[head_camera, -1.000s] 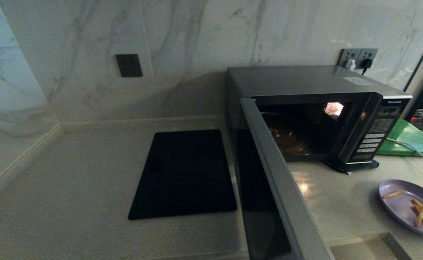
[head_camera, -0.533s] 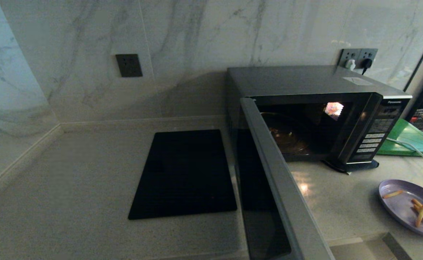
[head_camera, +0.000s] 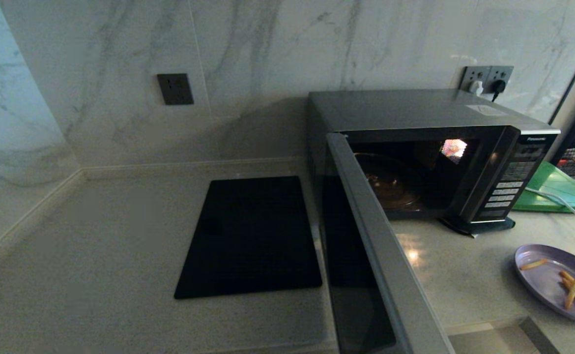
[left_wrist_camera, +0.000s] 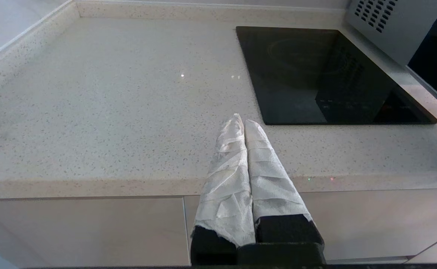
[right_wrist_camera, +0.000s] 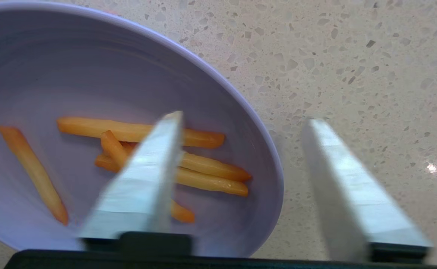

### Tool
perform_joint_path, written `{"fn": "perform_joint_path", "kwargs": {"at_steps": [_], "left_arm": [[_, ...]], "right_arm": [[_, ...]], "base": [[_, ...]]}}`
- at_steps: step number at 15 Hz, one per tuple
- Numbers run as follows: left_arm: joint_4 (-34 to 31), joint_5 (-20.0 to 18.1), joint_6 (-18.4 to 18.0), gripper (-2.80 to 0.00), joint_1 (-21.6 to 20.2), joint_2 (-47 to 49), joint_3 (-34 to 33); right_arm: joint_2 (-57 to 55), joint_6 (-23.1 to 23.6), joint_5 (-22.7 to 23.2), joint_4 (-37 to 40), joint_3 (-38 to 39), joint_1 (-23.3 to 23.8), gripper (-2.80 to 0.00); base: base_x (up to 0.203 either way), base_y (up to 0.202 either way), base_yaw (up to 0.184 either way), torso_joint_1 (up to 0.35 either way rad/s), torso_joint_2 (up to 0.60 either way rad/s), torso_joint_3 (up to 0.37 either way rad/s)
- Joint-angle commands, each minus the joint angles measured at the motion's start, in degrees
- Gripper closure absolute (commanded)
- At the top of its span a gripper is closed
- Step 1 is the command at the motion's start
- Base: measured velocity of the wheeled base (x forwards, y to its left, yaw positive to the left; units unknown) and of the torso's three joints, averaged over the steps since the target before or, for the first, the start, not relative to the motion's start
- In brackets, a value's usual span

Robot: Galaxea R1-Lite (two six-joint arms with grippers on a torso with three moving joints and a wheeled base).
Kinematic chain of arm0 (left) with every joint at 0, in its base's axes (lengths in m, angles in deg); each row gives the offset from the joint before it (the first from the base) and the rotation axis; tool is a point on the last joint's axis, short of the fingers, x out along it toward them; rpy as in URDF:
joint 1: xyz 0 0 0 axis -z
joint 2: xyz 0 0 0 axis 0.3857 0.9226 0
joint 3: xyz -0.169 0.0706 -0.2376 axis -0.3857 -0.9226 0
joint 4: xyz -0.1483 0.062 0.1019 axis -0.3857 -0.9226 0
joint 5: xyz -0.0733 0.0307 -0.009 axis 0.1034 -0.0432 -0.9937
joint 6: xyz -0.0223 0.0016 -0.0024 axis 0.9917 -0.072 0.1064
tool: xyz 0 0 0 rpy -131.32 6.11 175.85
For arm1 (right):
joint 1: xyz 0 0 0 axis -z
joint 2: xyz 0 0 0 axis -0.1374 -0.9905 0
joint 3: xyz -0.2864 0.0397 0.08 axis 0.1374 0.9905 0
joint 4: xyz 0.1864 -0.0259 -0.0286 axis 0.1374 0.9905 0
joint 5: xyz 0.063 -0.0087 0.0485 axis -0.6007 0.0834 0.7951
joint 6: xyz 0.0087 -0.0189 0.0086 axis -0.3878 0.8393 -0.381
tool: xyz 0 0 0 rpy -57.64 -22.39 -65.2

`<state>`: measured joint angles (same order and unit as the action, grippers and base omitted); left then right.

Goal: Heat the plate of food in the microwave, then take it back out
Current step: Put the plate in the microwave oven

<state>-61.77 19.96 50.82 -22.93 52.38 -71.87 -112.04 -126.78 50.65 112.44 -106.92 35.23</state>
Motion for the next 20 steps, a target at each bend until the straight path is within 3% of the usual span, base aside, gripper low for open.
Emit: {"fn": "perform_joint_path", "kwargs": {"at_steps": [1, 14, 20], "left_arm": [[0.02, 0.05, 0.04, 0.00, -0.02, 0.09, 0.00], [0.02, 0.05, 0.04, 0.00, -0.02, 0.09, 0.00], [0.02, 0.05, 0.04, 0.00, -0.02, 0.09, 0.00]], "right_arm": [[0.14, -0.22, 0.06, 0.28, 0.03, -0.04, 0.00], [2.28, -0.34, 0.09, 0.31, 1.17, 0.03, 0.00], [8.70, -0.20, 0.35, 0.23, 4.29, 0.06, 0.00]], "base": [[0.000, 0.000, 0.000, 0.000, 0.00, 0.000], [0.000, 0.000, 0.000, 0.000, 0.00, 0.000], [0.000, 0.000, 0.000, 0.000, 0.00, 0.000]]}}
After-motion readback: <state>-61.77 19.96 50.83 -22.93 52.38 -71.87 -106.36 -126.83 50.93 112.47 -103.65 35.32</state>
